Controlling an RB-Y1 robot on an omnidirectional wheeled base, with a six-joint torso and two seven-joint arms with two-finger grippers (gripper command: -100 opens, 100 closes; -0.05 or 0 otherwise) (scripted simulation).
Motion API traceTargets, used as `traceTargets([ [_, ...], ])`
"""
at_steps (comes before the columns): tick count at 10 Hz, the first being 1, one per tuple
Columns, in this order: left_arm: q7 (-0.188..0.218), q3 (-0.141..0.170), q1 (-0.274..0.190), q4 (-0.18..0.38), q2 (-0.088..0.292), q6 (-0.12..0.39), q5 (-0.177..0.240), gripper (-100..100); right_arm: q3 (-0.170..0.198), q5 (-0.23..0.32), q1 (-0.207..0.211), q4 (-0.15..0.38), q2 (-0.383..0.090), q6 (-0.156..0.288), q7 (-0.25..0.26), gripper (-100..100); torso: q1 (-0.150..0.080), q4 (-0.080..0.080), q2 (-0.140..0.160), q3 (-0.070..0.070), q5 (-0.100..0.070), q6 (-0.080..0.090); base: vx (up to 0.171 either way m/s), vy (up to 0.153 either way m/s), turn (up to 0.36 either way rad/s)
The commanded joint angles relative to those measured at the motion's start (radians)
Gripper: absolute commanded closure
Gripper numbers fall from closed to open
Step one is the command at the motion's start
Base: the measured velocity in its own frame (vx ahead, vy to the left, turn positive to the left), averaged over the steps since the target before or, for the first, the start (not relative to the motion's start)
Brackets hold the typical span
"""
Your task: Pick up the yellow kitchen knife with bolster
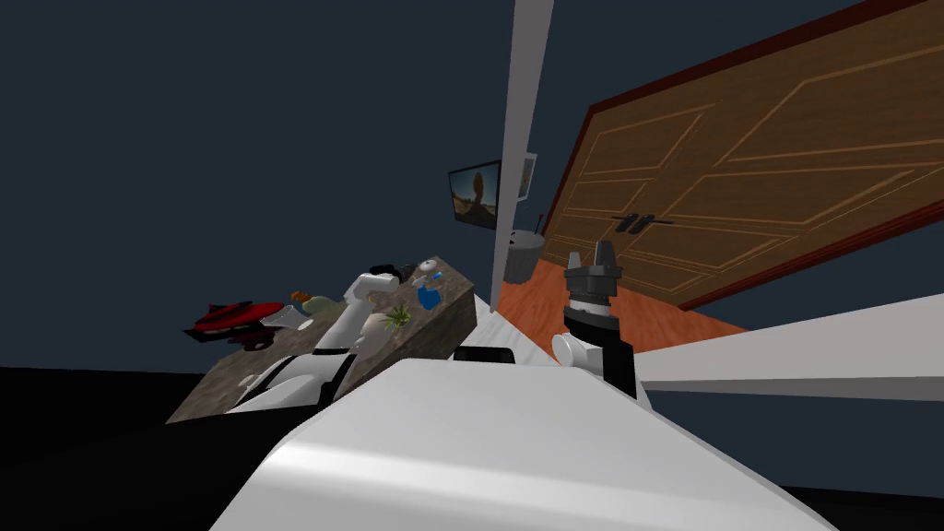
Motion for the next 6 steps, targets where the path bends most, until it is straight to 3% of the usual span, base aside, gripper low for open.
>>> traceTargets([
  [1,-0.001,-0.005,-0.008,0.009,0.012,0.041,0.005,-100,0.0,0.0,0.0,0.0,0.0,0.0,0.0,0,0.0,0.0,0.0,0.0,0.0,0.0,0.006,0.008,-0.088],
  [6,-0.011,-0.044,-0.034,0.099,0.078,0.165,0.045,-100,0.0,0.0,0.0,0.0,0.0,0.0,0.0,0,0.0,0.0,0.0,0.0,0.0,-0.001,0.005,0.007,-0.133],
])
